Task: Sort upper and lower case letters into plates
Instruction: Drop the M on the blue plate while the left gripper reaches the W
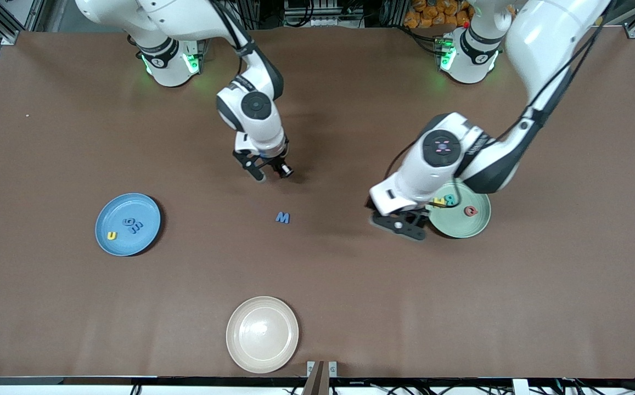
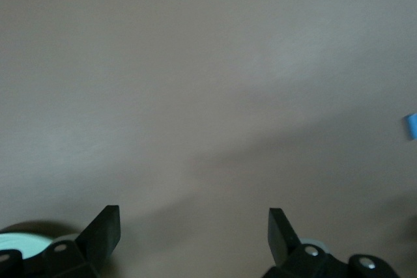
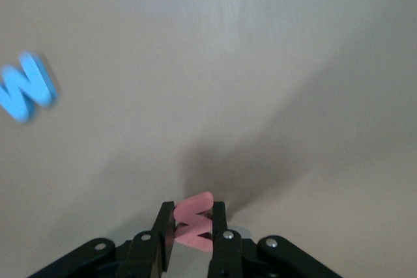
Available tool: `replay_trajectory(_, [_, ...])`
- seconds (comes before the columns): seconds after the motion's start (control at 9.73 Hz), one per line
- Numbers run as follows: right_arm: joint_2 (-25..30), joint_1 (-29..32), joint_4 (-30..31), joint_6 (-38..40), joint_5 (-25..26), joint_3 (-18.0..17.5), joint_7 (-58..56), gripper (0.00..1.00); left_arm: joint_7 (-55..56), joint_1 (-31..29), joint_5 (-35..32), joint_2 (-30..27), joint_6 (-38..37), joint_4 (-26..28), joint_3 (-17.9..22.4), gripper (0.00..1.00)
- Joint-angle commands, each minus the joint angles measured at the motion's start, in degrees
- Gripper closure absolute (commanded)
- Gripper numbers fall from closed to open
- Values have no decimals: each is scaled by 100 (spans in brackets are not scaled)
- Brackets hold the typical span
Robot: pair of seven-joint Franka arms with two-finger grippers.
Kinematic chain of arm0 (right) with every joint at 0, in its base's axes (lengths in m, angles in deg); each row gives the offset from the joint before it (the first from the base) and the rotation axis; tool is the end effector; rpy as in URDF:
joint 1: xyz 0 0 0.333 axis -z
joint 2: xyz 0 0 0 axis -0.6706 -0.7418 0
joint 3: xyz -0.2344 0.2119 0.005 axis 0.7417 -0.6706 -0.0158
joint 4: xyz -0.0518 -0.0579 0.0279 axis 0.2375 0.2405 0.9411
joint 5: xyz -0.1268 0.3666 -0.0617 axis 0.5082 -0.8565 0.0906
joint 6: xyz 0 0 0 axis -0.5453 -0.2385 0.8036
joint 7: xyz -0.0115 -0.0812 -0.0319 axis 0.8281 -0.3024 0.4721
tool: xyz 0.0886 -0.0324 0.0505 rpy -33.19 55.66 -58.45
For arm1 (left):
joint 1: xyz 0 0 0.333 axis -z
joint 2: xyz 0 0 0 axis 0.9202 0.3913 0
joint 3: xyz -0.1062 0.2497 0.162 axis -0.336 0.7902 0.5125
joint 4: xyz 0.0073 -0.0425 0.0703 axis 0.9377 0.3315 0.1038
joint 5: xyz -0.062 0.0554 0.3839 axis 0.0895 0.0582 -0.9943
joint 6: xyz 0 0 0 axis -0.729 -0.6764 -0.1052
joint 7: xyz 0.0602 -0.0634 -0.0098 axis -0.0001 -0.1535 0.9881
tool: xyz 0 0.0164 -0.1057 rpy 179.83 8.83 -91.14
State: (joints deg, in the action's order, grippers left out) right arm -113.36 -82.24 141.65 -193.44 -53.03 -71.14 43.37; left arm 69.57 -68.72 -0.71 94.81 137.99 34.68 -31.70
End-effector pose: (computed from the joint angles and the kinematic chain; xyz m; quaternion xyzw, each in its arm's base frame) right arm 0.4311 0.3759 0.2030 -0.9212 0.3886 -0.0141 0.0130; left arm 0.5932 -0.3528 0.3216 0.9831 -0.1661 0.0570 0.0520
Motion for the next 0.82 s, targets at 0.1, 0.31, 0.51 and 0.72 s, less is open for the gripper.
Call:
replay_trajectory(0.1, [527,1231,-36,809,143,-45,-1779,100,392,1183,68,364,37,-659,1083,0])
replay_trajectory(0.31, [572,1724,-256,1424,518,112,-2677,100,709,1336,94,521,352,-703,1210,0])
replay_trajectory(0.51, [590,2225,-248,1479,1214,377,-3476,100,1173,1397,86,741,827,-747,1219,0])
replay_trajectory(0.72, [660,3014,-256,1479,1233,377,-4819,100,1516,1782,59,1074,1144,-1026,1419,0])
